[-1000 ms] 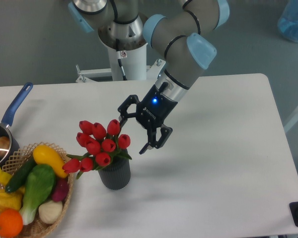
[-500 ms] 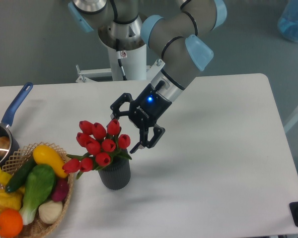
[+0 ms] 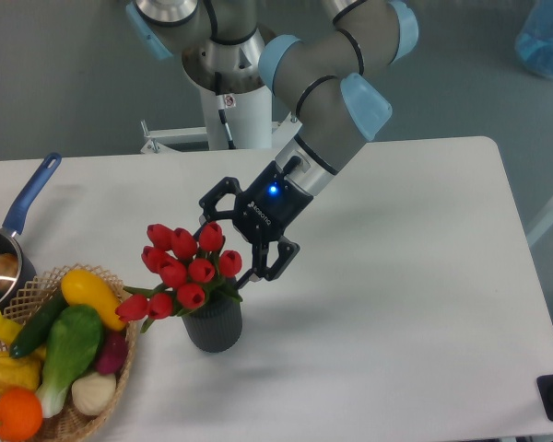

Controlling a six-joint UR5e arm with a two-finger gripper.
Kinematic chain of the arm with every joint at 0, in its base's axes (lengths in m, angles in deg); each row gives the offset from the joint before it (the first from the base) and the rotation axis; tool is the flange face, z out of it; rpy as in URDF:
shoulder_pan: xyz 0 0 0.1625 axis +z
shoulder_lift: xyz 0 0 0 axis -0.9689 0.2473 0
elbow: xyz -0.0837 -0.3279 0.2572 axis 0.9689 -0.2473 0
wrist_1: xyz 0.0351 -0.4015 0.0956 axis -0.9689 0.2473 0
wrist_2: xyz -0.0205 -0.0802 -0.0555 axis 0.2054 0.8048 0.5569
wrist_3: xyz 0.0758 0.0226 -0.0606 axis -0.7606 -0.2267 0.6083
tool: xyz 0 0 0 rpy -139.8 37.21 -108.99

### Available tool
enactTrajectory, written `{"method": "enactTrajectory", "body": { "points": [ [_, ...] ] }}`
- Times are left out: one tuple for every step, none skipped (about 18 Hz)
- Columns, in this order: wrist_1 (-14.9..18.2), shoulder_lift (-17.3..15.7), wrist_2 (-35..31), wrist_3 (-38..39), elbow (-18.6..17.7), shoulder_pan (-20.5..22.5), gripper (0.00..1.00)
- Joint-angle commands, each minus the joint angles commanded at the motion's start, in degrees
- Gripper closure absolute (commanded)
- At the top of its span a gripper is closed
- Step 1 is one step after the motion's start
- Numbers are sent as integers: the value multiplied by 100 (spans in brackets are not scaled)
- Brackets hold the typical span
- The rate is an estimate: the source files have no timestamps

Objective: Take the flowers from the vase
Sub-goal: 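Position the gripper fingers around the tulip stems below the blooms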

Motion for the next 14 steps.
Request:
{"method": "enactTrajectory", "body": {
  "points": [
    [0,9,0,0,9,26,0],
    [0,26,0,-9,26,61,0],
    [0,26,-9,-9,44,88,0],
    [0,26,-17,-9,44,105,0],
    [0,26,-18,0,44,140,0],
    [0,26,-18,0,35,149,0],
    [0,35,-18,0,35,141,0],
    [0,35,-18,0,35,123,0],
    [0,44,-18,0,35,114,0],
    [0,70,-9,0,35,114,0],
    [-9,70,-9,0,35,97,0],
    [-9,79,-9,0,35,88,0],
    [-9,88,-9,0,44,88,0],
    [-9,123,-9,0,44,62,0]
  ]
}}
